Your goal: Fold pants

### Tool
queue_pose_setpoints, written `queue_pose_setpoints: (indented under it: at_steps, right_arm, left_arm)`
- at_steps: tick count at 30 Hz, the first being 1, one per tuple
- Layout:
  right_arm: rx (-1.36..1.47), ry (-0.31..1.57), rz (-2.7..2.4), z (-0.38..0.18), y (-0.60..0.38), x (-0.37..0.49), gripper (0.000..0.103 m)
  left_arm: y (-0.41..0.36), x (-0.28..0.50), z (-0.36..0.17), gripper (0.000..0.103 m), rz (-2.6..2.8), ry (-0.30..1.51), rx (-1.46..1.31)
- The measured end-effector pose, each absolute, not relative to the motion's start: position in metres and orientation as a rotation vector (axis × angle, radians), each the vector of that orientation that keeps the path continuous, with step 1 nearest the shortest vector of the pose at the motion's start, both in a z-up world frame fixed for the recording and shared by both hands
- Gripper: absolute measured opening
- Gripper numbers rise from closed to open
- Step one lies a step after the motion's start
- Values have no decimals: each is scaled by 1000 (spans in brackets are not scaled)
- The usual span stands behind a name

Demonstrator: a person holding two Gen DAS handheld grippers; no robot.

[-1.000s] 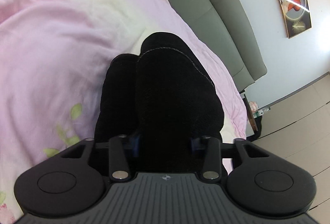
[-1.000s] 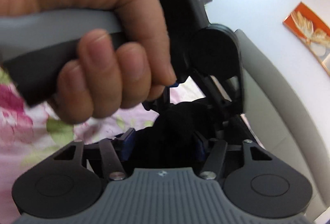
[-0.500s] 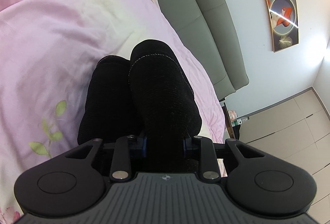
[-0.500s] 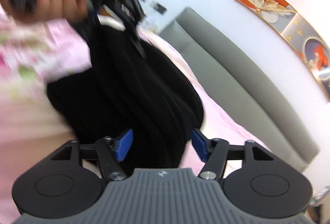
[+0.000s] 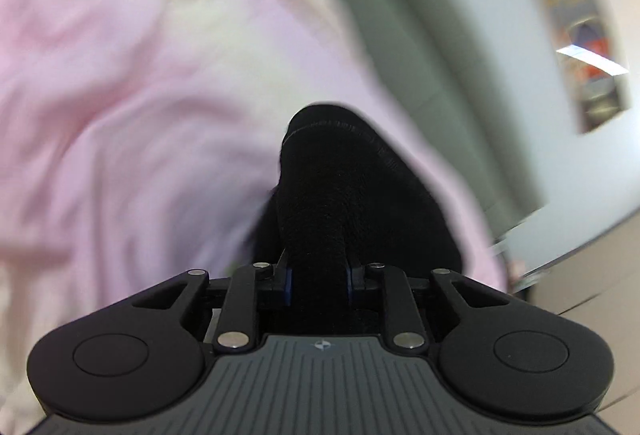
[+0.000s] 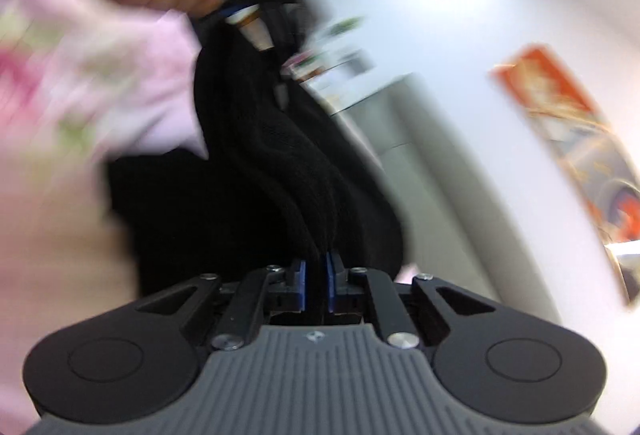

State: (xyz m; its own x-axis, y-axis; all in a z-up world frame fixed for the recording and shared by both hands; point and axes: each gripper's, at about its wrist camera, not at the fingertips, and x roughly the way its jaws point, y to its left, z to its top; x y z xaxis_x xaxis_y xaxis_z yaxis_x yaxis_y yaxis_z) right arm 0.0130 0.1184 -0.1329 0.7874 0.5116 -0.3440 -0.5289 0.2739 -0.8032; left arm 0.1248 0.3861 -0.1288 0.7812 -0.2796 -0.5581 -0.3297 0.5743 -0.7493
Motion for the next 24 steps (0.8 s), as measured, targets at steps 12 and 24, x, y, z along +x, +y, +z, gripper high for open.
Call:
queue_pose_setpoints:
  at_steps: [12,24]
  right_arm:
    - [-995,475,1005,-116,92,16,0]
    - [-741,545,676,-111,85,62,0]
  left_arm:
    - [377,142,-143,34,29,716,-971]
    - [381,139,-149,43,22,710,-1042]
